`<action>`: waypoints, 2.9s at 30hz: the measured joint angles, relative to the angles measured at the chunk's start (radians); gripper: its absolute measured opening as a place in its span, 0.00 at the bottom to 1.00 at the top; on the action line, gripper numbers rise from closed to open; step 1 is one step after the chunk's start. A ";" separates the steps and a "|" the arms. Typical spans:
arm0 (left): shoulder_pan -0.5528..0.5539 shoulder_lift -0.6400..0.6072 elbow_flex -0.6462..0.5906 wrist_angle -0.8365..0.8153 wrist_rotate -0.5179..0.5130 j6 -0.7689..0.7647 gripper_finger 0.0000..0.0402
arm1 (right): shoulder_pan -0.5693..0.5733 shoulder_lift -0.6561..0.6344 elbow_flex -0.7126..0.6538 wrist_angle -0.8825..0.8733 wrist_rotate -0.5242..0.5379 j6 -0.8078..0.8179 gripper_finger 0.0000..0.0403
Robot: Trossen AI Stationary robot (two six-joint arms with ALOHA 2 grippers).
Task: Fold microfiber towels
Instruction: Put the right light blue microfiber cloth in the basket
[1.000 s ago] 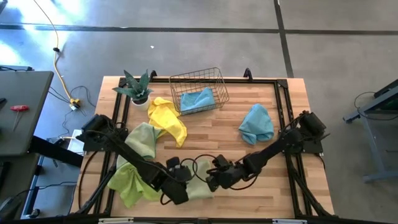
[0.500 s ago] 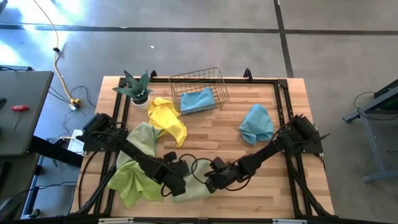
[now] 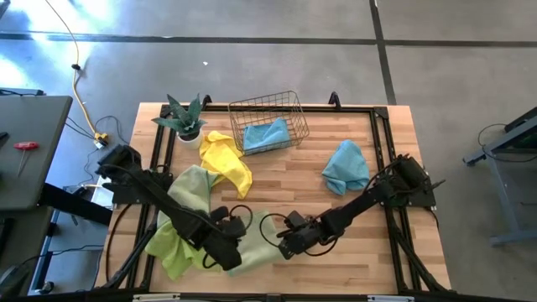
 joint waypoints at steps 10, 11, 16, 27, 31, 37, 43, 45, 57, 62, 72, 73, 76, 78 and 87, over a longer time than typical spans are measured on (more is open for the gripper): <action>-0.027 0.080 -0.001 0.062 -0.109 -0.009 0.07 | -0.020 -0.128 0.001 -0.226 -0.234 -0.102 0.35; -0.027 0.101 -0.001 0.080 -0.106 -0.009 0.06 | -0.025 -0.150 0.001 -0.249 -0.253 -0.113 0.35; -0.027 0.191 -0.002 0.140 -0.056 -0.008 0.05 | -0.025 -0.266 0.001 -0.323 -0.222 -0.138 0.35; 0.060 0.316 0.002 0.401 0.043 0.145 0.02 | 0.023 -0.469 0.002 -0.413 -0.018 -0.080 0.35; 0.123 0.339 0.001 0.504 0.049 0.244 0.01 | 0.063 -0.518 0.002 -0.496 0.112 -0.071 0.35; 0.251 0.347 -0.003 0.606 0.057 0.357 0.01 | 0.089 -0.566 0.002 -0.652 0.131 0.017 0.35; 0.351 0.339 -0.002 0.635 0.138 0.380 0.01 | 0.092 -0.564 0.002 -0.631 0.067 0.028 0.35; 0.359 0.321 -0.003 0.647 0.160 0.406 0.01 | 0.089 -0.557 0.002 -0.626 0.077 0.066 0.35; 0.267 0.183 -0.003 0.364 0.144 0.519 0.01 | -0.053 -0.538 -0.155 -0.521 -0.072 0.143 0.38; 0.254 0.207 -0.002 0.325 0.117 0.518 0.01 | -0.192 -0.560 -0.365 -0.163 -0.241 0.091 0.45; 0.276 0.248 -0.003 0.385 0.082 0.568 0.01 | -0.361 -0.561 -0.618 0.248 -0.257 0.180 0.56; 0.283 0.249 -0.003 0.392 0.088 0.568 0.01 | -0.369 -0.558 -0.624 0.241 -0.250 0.192 0.56; 0.306 0.265 -0.002 0.402 0.097 0.546 0.01 | -0.394 -0.557 -0.629 0.243 -0.248 0.175 0.57; 0.326 0.276 -0.002 0.421 0.127 0.518 0.01 | -0.408 -0.558 -0.629 0.242 -0.232 0.156 0.57; 0.367 0.297 -0.001 0.448 0.201 0.476 0.01 | -0.425 -0.429 -0.628 0.379 -0.246 0.089 0.57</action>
